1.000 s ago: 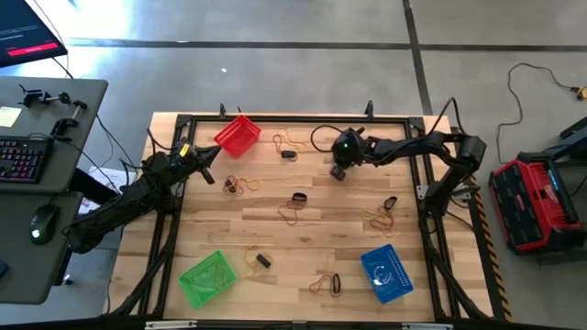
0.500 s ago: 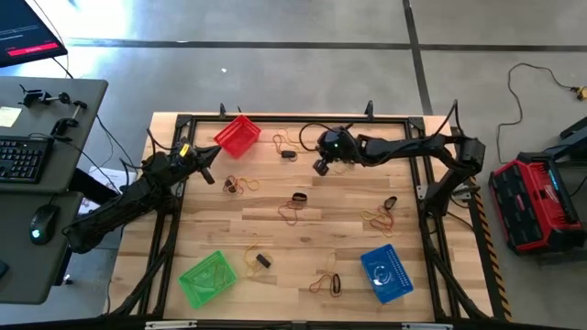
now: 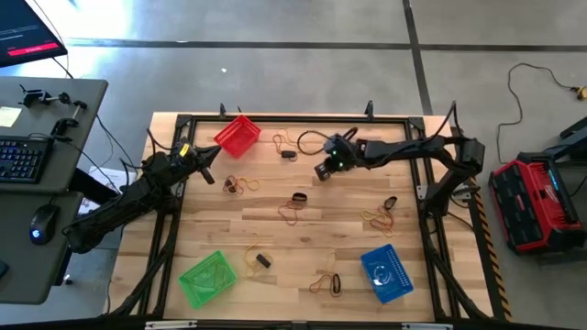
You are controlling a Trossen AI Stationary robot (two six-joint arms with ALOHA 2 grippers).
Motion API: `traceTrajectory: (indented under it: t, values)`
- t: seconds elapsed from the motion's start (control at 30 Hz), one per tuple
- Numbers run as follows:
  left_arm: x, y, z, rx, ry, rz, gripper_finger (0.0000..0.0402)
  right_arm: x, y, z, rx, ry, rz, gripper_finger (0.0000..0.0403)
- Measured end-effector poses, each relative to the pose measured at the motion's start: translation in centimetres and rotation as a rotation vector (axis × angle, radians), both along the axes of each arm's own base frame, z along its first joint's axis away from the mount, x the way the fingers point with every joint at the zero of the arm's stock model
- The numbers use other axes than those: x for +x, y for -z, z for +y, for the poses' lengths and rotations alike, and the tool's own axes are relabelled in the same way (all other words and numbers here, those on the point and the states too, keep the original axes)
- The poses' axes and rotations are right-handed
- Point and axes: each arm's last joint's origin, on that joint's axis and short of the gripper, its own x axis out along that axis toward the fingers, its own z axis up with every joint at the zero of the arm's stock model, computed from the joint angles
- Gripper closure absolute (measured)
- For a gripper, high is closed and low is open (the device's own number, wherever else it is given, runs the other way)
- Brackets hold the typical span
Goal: Sort rubber bands into baskets
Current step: Put the black rubber band into the blue basket
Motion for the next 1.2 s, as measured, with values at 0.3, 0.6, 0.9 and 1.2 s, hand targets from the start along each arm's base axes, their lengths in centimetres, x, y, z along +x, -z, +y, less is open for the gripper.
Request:
traceTrajectory:
  t: [0.3,0.6,0.9,1.2]
  values:
    - [0.0,0.0,0.0,0.0,0.0,0.0,0.0401,1.0,0.2,6.4,0.215,-0.182,0.002,0.0402]
    - [0.0,0.0,0.0,0.0,0.0,0.0,0.0401,1.5,-2.5,12.1,0.244,-0.245,0.181,0.0402]
    - [0.0,0.0,0.0,0.0,0.001,0.0,0.0401,1.6,-10.0,18.8,0.148,-0.302,0.232,0.0402]
    - [0.0,0.0,0.0,0.0,0.0,0.0,0.0401,-2.1,-12.0,24.6,0.1,-0.162,0.314,0.0402]
